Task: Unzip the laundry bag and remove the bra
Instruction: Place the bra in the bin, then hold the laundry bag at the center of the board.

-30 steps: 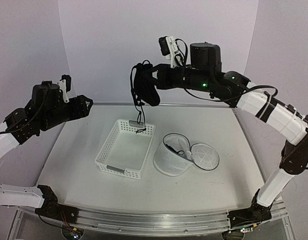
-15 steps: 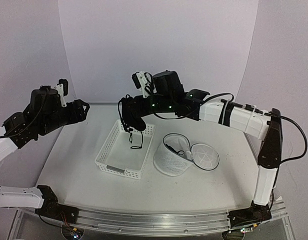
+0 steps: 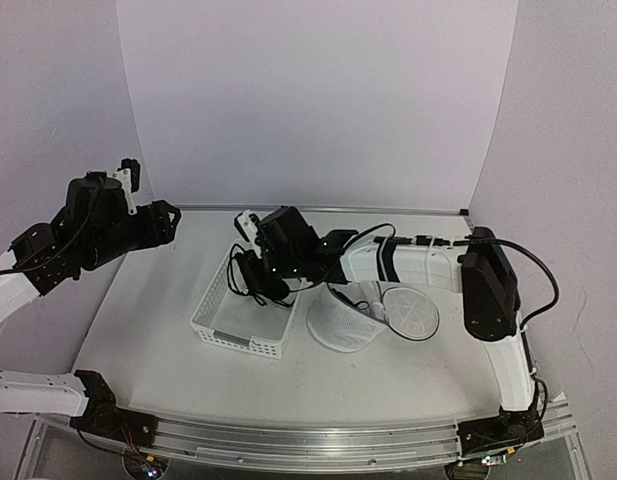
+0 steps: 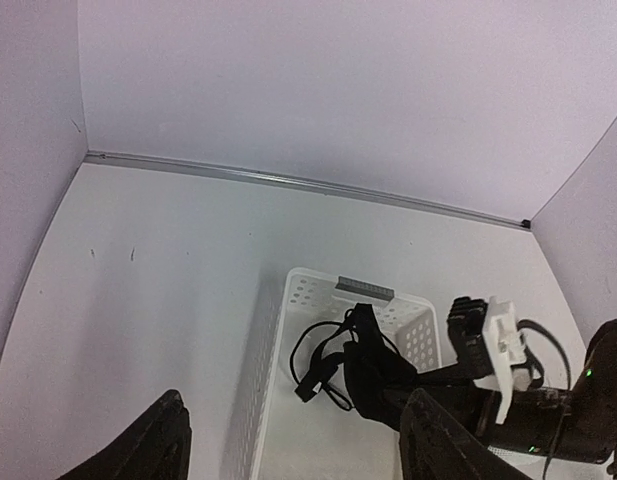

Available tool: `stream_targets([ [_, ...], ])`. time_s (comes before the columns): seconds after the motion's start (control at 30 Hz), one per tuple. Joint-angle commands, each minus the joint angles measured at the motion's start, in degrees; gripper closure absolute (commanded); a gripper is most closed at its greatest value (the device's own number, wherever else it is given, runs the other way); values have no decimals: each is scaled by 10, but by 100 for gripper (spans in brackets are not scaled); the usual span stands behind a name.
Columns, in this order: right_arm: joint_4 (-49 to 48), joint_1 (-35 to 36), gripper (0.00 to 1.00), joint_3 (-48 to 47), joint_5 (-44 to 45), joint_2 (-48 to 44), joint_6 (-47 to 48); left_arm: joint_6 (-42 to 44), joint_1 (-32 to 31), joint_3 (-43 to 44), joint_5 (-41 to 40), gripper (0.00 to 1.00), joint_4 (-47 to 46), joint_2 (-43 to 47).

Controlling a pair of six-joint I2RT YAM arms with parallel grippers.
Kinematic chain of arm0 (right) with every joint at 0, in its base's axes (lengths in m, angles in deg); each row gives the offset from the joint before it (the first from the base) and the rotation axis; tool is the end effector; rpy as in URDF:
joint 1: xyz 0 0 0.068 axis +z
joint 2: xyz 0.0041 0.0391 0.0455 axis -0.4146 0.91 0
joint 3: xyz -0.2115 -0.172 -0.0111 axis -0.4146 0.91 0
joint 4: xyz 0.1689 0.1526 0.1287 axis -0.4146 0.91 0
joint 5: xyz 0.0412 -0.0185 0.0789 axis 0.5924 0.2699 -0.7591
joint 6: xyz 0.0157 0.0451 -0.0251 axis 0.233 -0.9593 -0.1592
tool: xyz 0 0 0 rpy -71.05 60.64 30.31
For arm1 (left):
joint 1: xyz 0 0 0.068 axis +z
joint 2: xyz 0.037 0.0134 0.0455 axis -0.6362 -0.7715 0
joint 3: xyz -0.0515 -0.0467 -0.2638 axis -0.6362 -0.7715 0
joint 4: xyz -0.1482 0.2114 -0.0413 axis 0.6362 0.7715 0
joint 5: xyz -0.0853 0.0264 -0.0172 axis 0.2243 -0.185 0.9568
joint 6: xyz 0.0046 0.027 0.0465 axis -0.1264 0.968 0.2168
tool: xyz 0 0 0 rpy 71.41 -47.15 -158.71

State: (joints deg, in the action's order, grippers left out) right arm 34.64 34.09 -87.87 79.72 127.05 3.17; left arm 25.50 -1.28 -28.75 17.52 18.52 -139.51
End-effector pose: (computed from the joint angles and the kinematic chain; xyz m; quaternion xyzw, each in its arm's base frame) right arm 0.2685 0.4349 0.2334 -0.3571 0.8035 0.2380 0.4125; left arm 0.1527 -0.1124 0.3689 -0.0179 0.8263 -0.1534 0.5416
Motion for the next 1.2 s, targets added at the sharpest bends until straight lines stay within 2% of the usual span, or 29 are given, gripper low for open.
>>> stream_targets([
  [0.0,-30,15,100,-22,67,38,43,12,3,3,-17,28,-5,-6],
  [0.07,-30,17,100,-23,75,51,44,13,3,3,-18,28,-5,-7],
  [0.23,-25,20,90,-26,77,68,39,18,3,7,-20,28,-5,-18],
  [0.43,-24,25,61,-12,75,41,38,21,3,14,-23,28,-5,-35],
  [0.53,-16,26,52,-6,62,15,34,19,3,18,-23,28,-6,-44],
  [0.9,29,27,46,42,49,-148,10,19,3,33,-23,28,-12,-85],
  [1.17,63,25,44,128,152,-281,16,21,3,47,-6,28,-29,-133],
])
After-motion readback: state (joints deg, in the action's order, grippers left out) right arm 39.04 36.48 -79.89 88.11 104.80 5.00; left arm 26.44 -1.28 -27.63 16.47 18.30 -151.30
